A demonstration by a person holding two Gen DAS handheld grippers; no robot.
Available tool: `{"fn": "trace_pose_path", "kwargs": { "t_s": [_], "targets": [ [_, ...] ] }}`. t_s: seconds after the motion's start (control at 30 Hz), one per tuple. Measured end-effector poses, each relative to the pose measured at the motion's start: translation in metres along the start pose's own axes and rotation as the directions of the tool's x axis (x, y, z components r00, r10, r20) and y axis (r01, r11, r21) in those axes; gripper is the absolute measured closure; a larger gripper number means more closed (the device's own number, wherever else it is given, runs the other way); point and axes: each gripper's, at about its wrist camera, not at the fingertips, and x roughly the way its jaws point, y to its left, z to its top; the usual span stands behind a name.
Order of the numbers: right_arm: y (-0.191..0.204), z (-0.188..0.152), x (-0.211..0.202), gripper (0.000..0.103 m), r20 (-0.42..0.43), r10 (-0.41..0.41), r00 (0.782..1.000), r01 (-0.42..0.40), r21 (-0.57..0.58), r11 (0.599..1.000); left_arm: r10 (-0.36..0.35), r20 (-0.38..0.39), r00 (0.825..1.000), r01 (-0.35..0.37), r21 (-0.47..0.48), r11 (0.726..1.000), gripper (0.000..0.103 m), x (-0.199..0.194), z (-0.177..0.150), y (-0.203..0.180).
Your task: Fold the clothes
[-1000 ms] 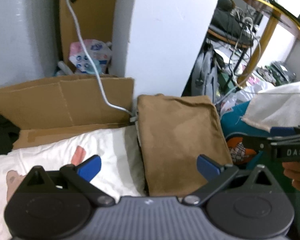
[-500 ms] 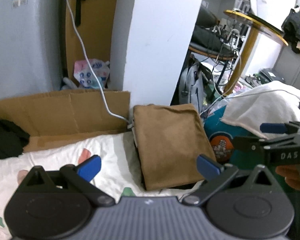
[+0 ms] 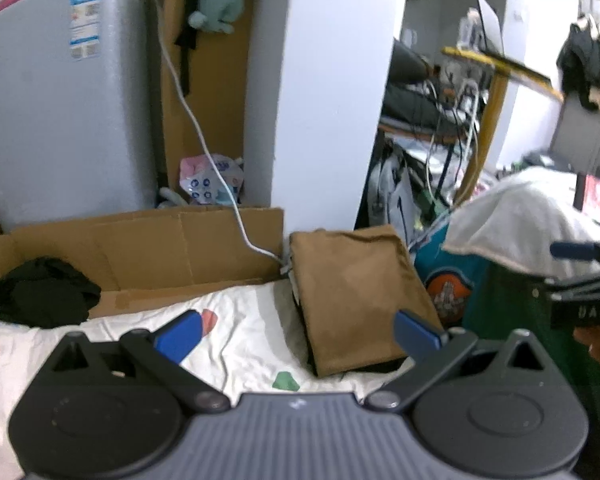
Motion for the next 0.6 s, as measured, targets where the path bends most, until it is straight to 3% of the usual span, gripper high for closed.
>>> {"fn": "trace_pose_path", "kwargs": {
  "t_s": [0.13,0.23,0.6],
  "targets": [
    [0.011,-0.009,-0.023,0.000,0.053,-0.054,0.997,0.056,-0.048,0.997,0.026,0.052,0.998,-0.026,0.010,1.000,0.000,-0.032,-0.009,-0.004],
    [0.019,-0.015,-0.039,0.000,0.078,-0.041,0.996,0.045,-0.047,0.998,0.037,0.075,0.996,-0.039,0.029,0.999,0.000,-0.047,-0.016,-0.009],
    [0.028,-0.048,-0.075,0.000,0.129,-0.002,0.992,-0.002,0.024,1.000,0.092,0.154,0.984,-0.084,-0.056,0.995,0.000,-0.089,-0.053,-0.008]
  ]
}}
